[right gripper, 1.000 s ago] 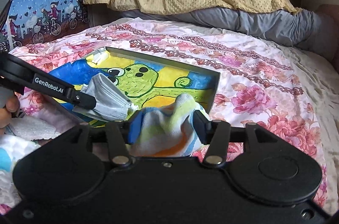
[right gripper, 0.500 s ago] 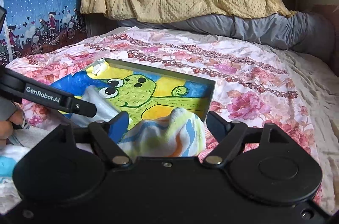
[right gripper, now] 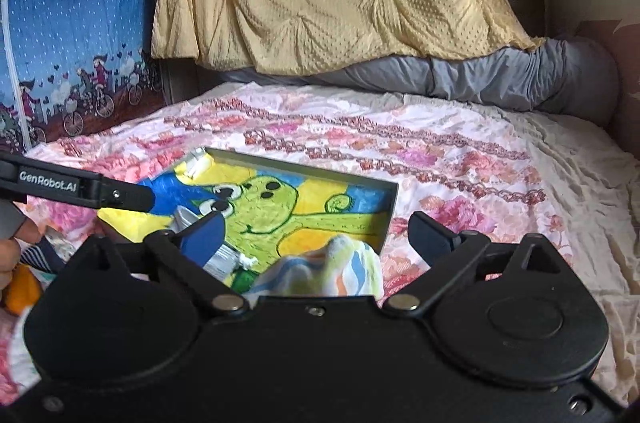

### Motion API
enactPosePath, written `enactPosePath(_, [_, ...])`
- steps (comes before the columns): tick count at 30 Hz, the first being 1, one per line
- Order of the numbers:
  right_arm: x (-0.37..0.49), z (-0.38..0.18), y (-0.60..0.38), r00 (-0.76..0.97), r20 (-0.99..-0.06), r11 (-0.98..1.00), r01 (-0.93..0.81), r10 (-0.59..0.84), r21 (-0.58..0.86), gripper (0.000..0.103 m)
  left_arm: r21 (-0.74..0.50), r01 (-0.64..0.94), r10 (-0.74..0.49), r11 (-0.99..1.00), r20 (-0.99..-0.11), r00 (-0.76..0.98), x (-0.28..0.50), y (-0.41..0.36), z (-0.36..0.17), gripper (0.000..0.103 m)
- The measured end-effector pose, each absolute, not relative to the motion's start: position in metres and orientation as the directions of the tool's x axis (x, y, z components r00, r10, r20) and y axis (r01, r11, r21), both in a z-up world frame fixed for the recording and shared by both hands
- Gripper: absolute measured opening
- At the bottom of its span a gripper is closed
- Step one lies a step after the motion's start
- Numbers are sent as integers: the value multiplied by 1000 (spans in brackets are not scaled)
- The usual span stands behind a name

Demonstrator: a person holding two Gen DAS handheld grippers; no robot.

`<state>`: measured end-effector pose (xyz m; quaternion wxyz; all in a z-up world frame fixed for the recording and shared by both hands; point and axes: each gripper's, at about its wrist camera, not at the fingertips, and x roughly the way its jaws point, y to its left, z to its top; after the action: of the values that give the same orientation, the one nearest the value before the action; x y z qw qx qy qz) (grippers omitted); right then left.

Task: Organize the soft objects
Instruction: 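Lower the mask into the tray and open the left tool while the right tool releases the towel there, then withdraw both open tools from the tray back toward the pile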

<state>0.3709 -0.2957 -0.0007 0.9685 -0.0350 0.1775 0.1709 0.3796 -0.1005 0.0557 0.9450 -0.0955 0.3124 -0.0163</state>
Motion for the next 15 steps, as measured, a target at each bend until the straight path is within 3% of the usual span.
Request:
enactPosePath(4, [352, 13, -296, 888, -331, 940, -340, 319, -7, 102, -164, -15, -76, 986, -532, 843, 357, -98, 72, 101])
enactPosePath(15, [283, 56, -289, 923, -223, 947, -322, 315, 8, 102, -128, 30, -79, 991, -392, 916, 280, -91, 104, 102])
